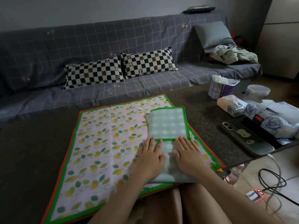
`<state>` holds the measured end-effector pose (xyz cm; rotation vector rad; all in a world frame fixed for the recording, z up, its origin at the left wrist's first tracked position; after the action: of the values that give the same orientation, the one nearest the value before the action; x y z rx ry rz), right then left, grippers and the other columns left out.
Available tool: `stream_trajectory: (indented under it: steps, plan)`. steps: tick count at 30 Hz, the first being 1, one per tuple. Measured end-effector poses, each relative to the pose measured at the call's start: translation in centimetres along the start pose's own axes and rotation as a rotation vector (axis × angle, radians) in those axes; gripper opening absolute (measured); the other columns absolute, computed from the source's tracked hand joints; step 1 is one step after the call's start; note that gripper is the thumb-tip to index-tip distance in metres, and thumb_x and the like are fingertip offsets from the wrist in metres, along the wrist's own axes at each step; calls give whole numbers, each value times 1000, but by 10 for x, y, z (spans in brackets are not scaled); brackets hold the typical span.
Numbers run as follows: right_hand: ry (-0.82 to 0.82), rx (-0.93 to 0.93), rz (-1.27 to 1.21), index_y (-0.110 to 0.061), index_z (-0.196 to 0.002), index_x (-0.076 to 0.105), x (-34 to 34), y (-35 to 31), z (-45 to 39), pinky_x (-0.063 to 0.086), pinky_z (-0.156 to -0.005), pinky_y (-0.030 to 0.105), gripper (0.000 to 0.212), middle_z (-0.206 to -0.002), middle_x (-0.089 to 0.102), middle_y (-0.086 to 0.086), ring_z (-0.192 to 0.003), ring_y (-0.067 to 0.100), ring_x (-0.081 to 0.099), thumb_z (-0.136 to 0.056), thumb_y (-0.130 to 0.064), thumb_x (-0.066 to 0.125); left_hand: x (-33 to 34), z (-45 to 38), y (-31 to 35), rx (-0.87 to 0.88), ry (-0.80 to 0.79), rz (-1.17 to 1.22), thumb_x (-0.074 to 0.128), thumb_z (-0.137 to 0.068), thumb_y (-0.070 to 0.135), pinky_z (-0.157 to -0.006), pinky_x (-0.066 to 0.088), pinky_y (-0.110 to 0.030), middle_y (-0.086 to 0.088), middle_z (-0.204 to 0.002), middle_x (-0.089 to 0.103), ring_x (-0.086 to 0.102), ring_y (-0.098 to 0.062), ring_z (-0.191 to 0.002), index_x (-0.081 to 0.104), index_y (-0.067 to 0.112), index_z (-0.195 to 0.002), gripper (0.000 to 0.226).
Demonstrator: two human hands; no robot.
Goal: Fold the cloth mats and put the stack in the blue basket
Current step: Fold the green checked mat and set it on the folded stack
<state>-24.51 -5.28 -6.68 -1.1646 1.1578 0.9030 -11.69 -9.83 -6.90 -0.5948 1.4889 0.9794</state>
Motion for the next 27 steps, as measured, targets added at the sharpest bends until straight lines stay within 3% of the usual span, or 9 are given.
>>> stream_trajectory:
  steps: [6,8,10,13,15,17,20,24,27]
  plan:
    - [4,77,43,-11,-150,0,-6,8,2,-9,-118,32,64,-159,-4,4,-146,17,-11,-99,-47,11,-3,-2,0,7,16,3,17,-100,47,-115,-12,-34,-2,-160,-11,-15,-17,-146,2,28,-153,58]
    - [24,54,84,-8,-150,4,-11,5,1,-8,-118,34,67,-159,0,8,-146,21,-6,-98,-49,10,-11,-4,2,29,49,-29,20,-100,47,-118,-7,-37,-5,-161,0,-6,-19,-147,13,25,-153,57]
    - [36,-14,36,-9,-149,16,-17,3,-2,1,-119,34,65,-158,11,7,-146,25,5,-97,-47,21,-24,-7,8,75,127,-45,26,-100,45,-118,4,-39,-7,-156,17,10,-22,-144,36,19,-145,53]
    - [67,-86,-217,-11,-139,42,-27,-1,-8,26,-111,33,59,-143,40,6,-132,27,36,-87,-38,47,-39,-17,13,123,260,57,39,-97,42,-103,29,-31,-3,-130,39,35,-18,-122,63,9,-110,43]
    - [97,-14,-366,-9,-133,50,-31,7,-15,39,-99,30,55,-130,47,8,-113,25,52,-83,-26,66,-41,-26,9,54,274,220,47,-96,38,-90,40,-28,-2,-112,44,45,-14,-101,61,5,-93,36]
    - [138,109,-473,-11,-129,53,-36,17,-20,42,-90,26,53,-127,48,10,-101,25,58,-80,-18,70,-42,-33,1,-65,284,380,52,-94,33,-85,45,-31,-3,-106,44,50,-16,-87,56,8,-86,27]
    - [213,253,-594,-9,-126,53,-40,32,-30,38,-83,22,46,-122,49,12,-104,24,55,-84,-19,68,-44,-41,-13,-231,323,463,54,-93,30,-79,43,-29,-7,-108,48,48,-17,-81,54,11,-93,19]
    - [272,397,-655,-6,-126,50,-40,47,-40,36,-76,26,42,-125,46,17,-104,30,54,-87,-17,64,-45,-50,-29,-376,365,518,56,-93,27,-72,32,-24,-10,-116,45,42,-17,-84,50,8,-111,27]
    - [295,462,-683,-5,-121,53,-37,56,-47,41,-80,30,37,-122,50,18,-104,32,54,-88,-18,62,-38,-59,-42,-431,369,603,62,-89,29,-76,42,-28,-8,-115,51,54,-23,-91,50,9,-117,36]
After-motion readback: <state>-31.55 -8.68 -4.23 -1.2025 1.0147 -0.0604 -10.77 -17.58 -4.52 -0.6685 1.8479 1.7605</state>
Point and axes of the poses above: each hand's wrist, its own z-axis away from the middle knuckle, its own x-axis out of the palm, y = z × x, the point moved 8 cm from there along -z, towards the middle knuckle
